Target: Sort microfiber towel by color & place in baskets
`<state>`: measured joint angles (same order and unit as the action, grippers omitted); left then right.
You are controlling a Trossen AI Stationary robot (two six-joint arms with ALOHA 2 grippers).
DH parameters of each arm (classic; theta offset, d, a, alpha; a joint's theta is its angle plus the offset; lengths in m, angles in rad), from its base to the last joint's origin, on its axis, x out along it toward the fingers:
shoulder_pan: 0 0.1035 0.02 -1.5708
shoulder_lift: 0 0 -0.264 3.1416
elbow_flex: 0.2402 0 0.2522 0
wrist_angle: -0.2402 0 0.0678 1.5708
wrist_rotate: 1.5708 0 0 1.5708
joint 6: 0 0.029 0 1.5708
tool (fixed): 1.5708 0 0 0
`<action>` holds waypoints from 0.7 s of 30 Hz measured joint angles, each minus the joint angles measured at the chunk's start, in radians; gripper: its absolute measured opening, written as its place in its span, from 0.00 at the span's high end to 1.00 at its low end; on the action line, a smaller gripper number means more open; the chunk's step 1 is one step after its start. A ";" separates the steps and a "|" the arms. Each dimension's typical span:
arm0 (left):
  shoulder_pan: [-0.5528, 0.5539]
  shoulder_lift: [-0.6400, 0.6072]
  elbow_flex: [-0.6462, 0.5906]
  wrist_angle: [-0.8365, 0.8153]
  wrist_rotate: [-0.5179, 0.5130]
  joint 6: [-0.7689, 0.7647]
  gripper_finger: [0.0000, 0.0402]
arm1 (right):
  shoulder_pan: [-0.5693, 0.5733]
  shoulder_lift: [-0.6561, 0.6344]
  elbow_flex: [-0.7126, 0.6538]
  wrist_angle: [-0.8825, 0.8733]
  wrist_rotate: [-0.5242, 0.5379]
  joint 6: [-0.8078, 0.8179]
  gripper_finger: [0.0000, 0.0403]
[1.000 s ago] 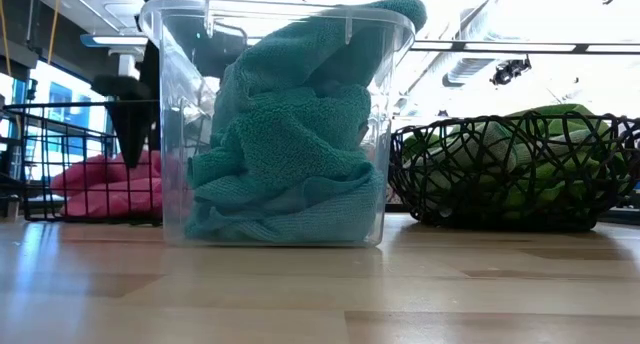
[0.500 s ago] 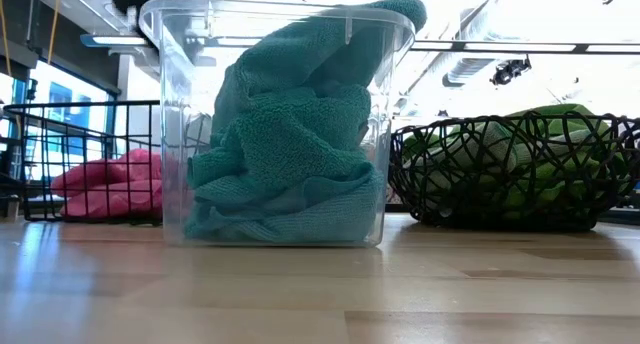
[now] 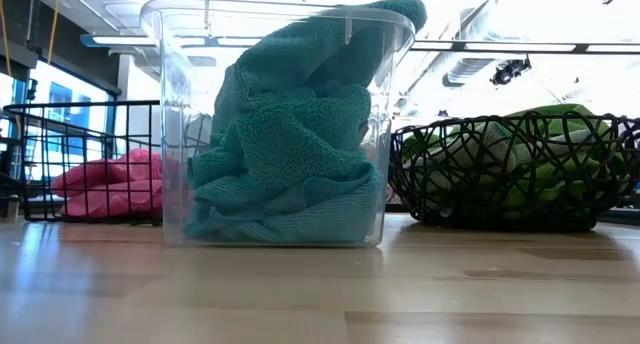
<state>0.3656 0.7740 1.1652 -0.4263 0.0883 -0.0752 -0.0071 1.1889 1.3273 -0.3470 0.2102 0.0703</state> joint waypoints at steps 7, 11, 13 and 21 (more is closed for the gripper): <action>-0.053 -0.014 -0.062 0.064 0.032 -0.024 0.54 | 0.000 -0.020 0.000 -0.049 -0.005 0.008 0.35; -0.134 -0.013 -0.189 0.228 0.052 -0.069 0.83 | 0.000 -0.064 0.000 -0.145 -0.017 0.013 0.60; -0.180 -0.020 -0.256 0.308 0.052 -0.093 0.95 | 0.000 -0.092 0.000 -0.208 -0.019 0.040 0.80; -0.309 -0.103 -0.487 0.518 -0.100 -0.132 0.99 | 0.000 -0.209 0.000 -0.395 -0.019 0.133 0.99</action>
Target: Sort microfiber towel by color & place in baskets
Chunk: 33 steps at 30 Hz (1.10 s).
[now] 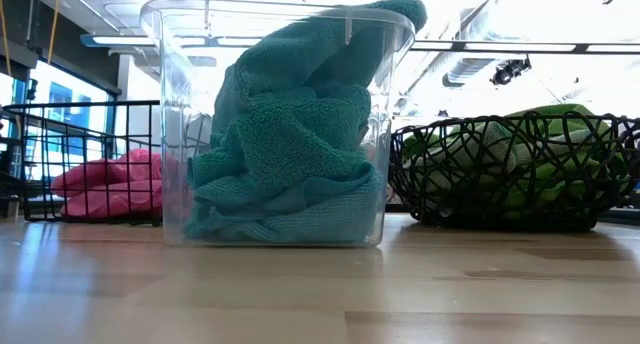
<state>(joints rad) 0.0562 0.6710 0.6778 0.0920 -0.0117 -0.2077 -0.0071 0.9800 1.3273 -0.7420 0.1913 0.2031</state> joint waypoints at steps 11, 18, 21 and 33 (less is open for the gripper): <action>-0.010 -0.183 -0.301 0.182 -0.057 -0.030 1.00 | 0.000 -0.032 0.000 -0.017 0.045 -0.023 1.00; -0.010 -0.273 -0.523 0.449 -0.068 -0.125 1.00 | 0.000 0.011 0.000 -0.013 0.045 0.021 1.00; -0.010 -0.300 -0.583 0.487 -0.080 -0.132 1.00 | 0.000 0.036 -0.001 0.014 0.043 0.034 1.00; -0.010 -0.372 -0.667 0.460 -0.076 -0.132 1.00 | 0.025 0.087 -0.001 0.035 0.033 0.134 1.00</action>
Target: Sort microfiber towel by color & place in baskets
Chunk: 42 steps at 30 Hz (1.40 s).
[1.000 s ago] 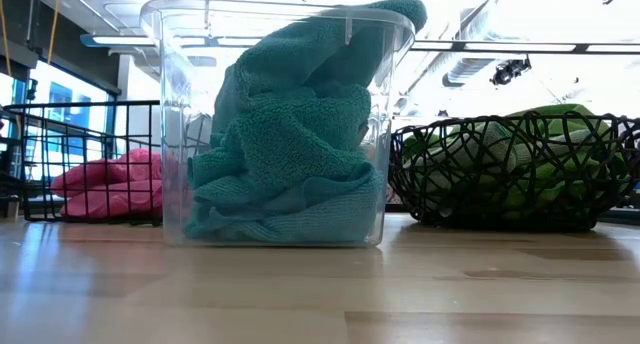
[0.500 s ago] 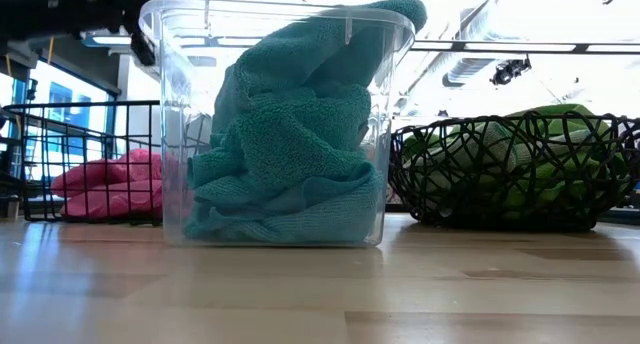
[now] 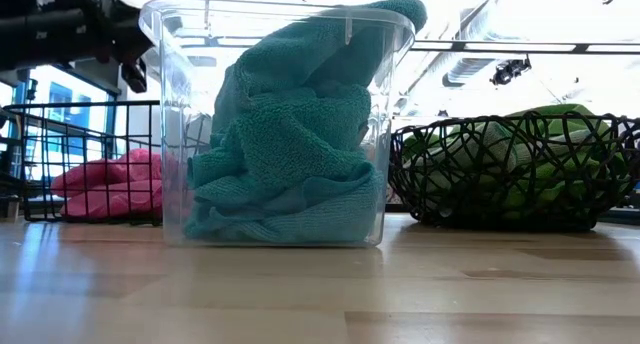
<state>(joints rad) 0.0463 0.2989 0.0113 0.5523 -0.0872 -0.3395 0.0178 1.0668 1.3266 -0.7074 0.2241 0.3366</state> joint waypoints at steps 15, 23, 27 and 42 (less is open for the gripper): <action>0.000 0.003 0.000 -0.192 -0.003 -0.017 1.00 | 0.065 -0.378 -0.516 0.206 -0.047 0.134 1.00; 0.000 0.003 0.000 -0.198 -0.003 -0.017 1.00 | 0.070 -0.829 -0.778 0.328 -0.058 -0.011 1.00; 0.000 0.003 0.000 -0.198 -0.003 -0.017 1.00 | 0.070 -1.019 -0.881 0.345 -0.085 -0.090 1.00; 0.000 0.008 0.002 -0.226 -0.001 -0.016 1.00 | 0.070 -1.055 -1.117 0.677 -0.204 -0.291 1.00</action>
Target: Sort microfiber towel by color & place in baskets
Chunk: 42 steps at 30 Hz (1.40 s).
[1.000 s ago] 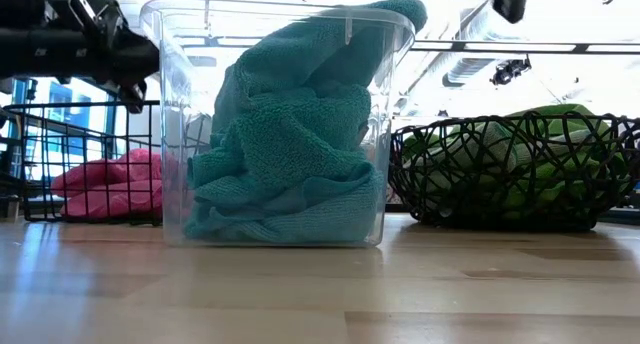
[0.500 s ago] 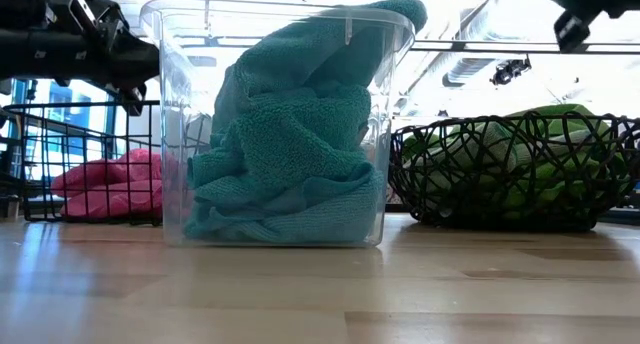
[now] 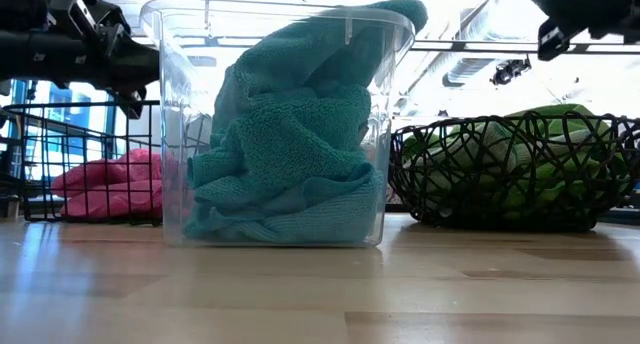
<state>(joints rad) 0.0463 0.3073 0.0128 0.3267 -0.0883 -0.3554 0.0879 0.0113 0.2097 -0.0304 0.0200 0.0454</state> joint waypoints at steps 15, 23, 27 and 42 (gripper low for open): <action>0.000 0.000 0.000 -0.002 -0.001 0.000 1.00 | 0.000 0.000 -0.200 0.095 -0.013 0.136 1.00; 0.000 0.000 0.000 -0.002 -0.003 0.000 1.00 | -0.001 0.017 -0.195 0.030 -0.029 0.346 1.00; 0.000 0.000 0.000 -0.002 -0.002 0.000 1.00 | -0.001 0.017 -0.195 0.029 -0.029 0.347 1.00; 0.000 0.000 0.000 -0.001 -0.002 0.000 1.00 | -0.001 0.017 -0.194 0.027 -0.028 0.347 1.00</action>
<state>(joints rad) 0.0461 0.3077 0.0128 0.3256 -0.0902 -0.3557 0.0868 0.0288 0.0154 -0.0036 -0.0078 0.3923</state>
